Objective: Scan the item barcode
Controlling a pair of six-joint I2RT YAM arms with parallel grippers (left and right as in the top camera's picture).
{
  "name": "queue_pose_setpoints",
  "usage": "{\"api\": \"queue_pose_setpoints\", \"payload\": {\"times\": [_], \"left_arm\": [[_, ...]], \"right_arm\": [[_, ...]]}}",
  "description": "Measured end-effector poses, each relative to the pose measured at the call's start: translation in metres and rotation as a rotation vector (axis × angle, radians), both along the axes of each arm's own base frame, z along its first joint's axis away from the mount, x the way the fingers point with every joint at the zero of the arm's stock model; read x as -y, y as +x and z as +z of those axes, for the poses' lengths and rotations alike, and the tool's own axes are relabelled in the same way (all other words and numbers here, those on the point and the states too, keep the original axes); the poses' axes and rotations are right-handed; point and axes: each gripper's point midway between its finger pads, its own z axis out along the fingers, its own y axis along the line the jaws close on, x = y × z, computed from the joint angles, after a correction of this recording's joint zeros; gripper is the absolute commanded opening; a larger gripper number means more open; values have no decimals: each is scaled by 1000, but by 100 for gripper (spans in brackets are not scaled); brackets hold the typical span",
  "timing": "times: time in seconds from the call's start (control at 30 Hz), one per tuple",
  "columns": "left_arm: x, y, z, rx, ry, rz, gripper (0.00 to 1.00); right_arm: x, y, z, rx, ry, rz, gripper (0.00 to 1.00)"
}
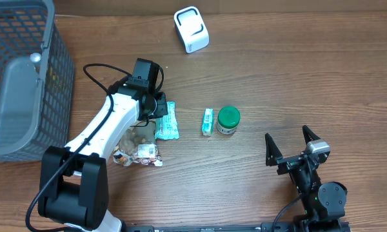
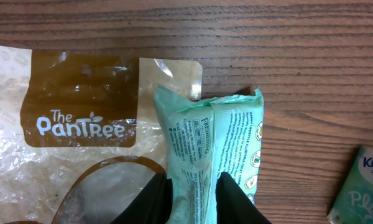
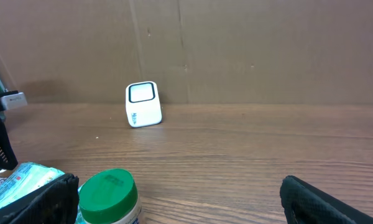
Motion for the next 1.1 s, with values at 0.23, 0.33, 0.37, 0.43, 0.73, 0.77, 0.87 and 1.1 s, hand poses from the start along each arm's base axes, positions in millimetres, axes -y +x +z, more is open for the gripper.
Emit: {"api": "queue_pose_setpoints", "payload": {"times": [0.23,0.33,0.37,0.43,0.73,0.77,0.87,1.1], "left_arm": [[0,-1,-13,-32,9,0,23],[1,-4,-23,-61,10,-7,21],[2,-5,-25,-69,6,-11,21],[7,-7,-29,-79,-6,-37,22],[42,-23,-29,-114,-74,-174,21],[45,-25,-29,-120,-78,-181,21],[50,-30,-29,-135,-86,-194,21],[51,-27,-28,-120,-85,-195,21]], "right_arm": [[0,0,0,0,0,0,100],[0,0,0,0,0,0,100],[0,0,0,0,-1,0,100],[0,0,0,0,0,0,100],[0,0,0,0,0,0,100],[0,0,0,-1,0,1,100],[0,0,0,0,0,0,100],[0,0,0,0,-1,0,100]]}}
